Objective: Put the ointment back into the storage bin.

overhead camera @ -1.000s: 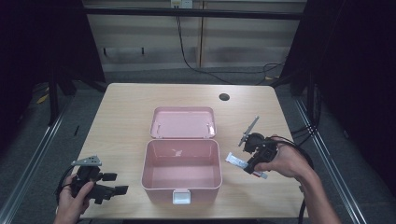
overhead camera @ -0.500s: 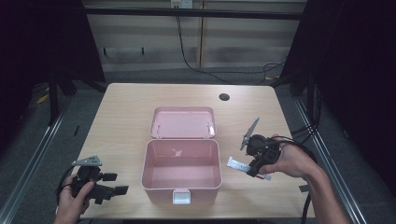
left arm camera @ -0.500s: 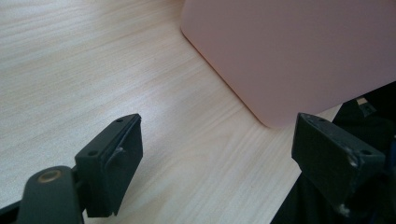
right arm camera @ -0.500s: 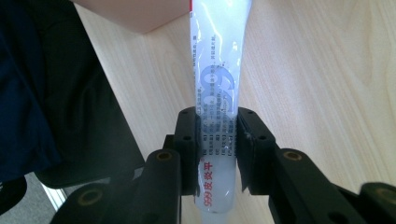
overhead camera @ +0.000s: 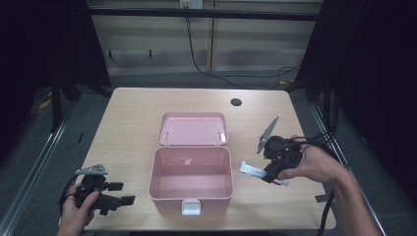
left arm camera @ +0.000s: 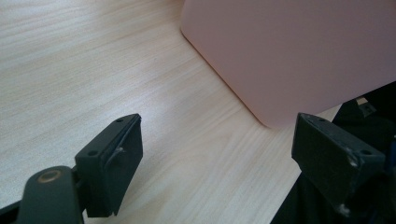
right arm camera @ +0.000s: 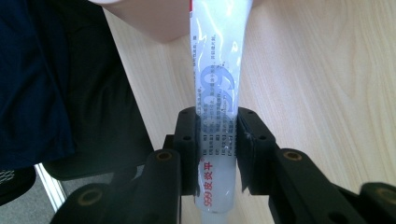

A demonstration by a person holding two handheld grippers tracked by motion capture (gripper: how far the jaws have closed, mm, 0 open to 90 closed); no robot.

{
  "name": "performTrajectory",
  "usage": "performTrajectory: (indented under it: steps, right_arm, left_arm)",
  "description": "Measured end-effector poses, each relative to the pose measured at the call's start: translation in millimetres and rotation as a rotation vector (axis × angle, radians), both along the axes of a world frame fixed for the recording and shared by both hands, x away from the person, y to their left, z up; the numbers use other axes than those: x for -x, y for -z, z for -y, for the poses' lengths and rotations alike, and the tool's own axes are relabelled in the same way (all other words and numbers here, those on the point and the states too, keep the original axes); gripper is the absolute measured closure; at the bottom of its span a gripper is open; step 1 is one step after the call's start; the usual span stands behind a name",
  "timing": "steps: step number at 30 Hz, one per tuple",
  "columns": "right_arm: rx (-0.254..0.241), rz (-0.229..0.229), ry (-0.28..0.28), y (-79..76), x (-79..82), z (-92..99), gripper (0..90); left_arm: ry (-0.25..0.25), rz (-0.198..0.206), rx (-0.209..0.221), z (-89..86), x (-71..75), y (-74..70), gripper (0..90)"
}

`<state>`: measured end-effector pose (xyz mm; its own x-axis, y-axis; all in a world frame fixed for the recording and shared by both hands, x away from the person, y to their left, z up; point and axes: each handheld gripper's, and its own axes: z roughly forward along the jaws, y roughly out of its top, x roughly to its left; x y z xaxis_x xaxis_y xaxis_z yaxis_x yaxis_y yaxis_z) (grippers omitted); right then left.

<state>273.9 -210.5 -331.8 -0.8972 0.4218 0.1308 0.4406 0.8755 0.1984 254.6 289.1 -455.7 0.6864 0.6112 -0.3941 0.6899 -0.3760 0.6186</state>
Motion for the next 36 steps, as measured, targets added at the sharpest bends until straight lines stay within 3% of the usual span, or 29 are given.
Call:
performTrajectory:
  steps: [3, 12, 23, 36]
  right_arm:
    - [0.017, -0.001, -0.02, -3.0, 0.6, -4.1, 71.8]
    - [-0.004, 0.015, -0.046, -14.6, 1.3, -13.7, 71.8]
    - [-0.016, 0.022, -0.088, -23.0, -3.6, -39.6, 71.8]
    - [-0.039, 0.011, -0.134, -22.7, -8.3, -67.0, 71.8]
  left_arm:
    - [0.001, 0.001, -0.001, 0.4, 0.3, 0.0, 16.5]
    - [0.0, 0.001, 0.001, 0.1, 0.2, -0.2, 16.5]
    - [-0.003, -0.001, 0.005, 0.0, 0.5, -0.4, 16.5]
    - [0.002, 0.0, 0.001, 0.2, 0.1, -0.2, 16.5]
